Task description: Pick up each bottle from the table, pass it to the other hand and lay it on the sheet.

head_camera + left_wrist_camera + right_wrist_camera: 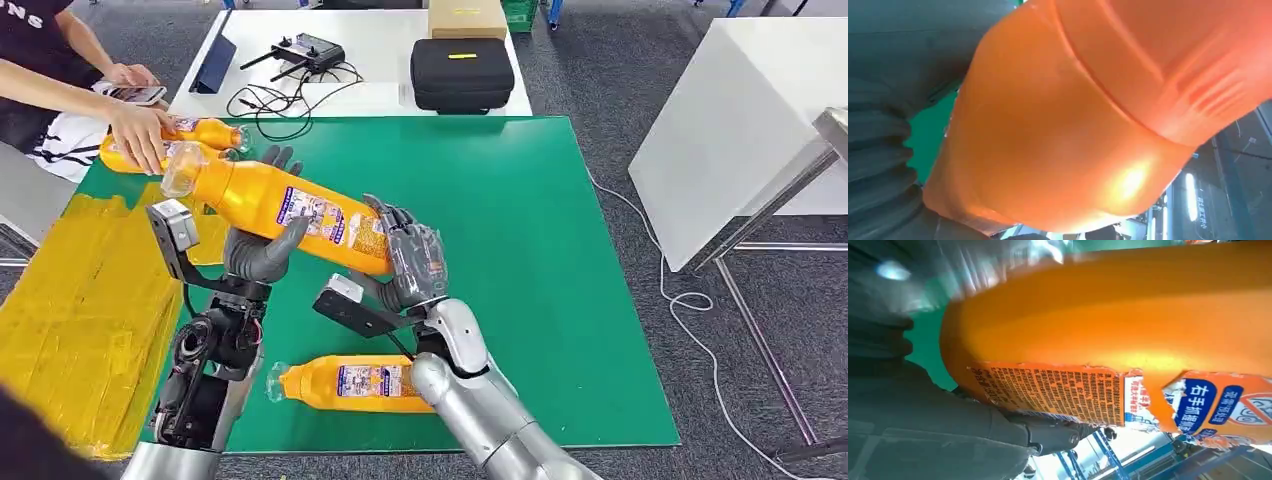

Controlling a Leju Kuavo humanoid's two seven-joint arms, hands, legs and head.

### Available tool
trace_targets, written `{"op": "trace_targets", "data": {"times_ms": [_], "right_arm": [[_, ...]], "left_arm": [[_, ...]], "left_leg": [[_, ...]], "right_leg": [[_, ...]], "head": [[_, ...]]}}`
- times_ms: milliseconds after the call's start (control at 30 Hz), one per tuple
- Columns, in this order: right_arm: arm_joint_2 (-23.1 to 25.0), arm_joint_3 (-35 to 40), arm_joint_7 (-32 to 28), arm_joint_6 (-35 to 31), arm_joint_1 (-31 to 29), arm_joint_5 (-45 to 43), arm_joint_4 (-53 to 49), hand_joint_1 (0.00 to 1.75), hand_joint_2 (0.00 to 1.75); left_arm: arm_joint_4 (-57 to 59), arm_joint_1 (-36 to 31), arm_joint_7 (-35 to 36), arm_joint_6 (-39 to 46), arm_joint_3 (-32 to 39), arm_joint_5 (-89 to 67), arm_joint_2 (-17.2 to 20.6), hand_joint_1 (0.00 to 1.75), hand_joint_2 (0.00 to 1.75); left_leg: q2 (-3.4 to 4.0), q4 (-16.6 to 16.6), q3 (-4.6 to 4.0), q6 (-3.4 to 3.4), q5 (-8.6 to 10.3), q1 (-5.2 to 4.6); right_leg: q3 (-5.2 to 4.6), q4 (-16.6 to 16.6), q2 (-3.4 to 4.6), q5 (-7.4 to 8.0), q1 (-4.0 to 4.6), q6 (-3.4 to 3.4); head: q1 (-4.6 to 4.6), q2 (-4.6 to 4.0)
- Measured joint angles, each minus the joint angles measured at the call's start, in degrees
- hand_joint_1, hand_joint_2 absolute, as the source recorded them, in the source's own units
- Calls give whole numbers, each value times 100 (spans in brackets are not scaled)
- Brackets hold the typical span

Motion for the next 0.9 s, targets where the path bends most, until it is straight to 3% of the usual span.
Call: {"op": "trace_targets", "data": {"times_ms": [133, 167, 200, 400, 900], "right_arm": [[4, 39, -89, -2, 5, 201, 0, 175, 175], [13, 72, -148, -22, 10, 245, 2, 175, 175], [18, 98, -214, -61, 10, 256, 7, 175, 175], [35, 184, -490, -173, 20, 164, 46, 175, 175], [35, 286, -520, -188, 48, -67, 74, 175, 175]], "left_arm": [[-15, -2, -28, 0, -4, 0, 0, 0, 175], [-17, -4, -39, 0, -4, 0, 0, 47, 175], [-17, -3, -50, 7, -4, 0, -2, 168, 175], [-15, 2, -136, 131, -6, 66, -2, 169, 175], [-7, 39, -247, 339, 59, 85, -2, 175, 175]], "left_leg": [[0, 0, 0, 0, 0, 0], [0, 0, 0, 0, 0, 0], [1, 0, 0, 0, 0, 0], [1, 0, 0, 0, 0, 0], [1, 0, 0, 0, 0, 0]], "right_leg": [[-1, 0, 0, 0, 0, 0], [-1, 0, 0, 0, 0, 0], [-1, 0, 0, 0, 1, 0], [-1, 0, 0, 0, 0, 0], [-1, 0, 0, 0, 0, 0]], "head": [[0, 0], [0, 0], [0, 0], [-2, 0], [0, 0]]}}
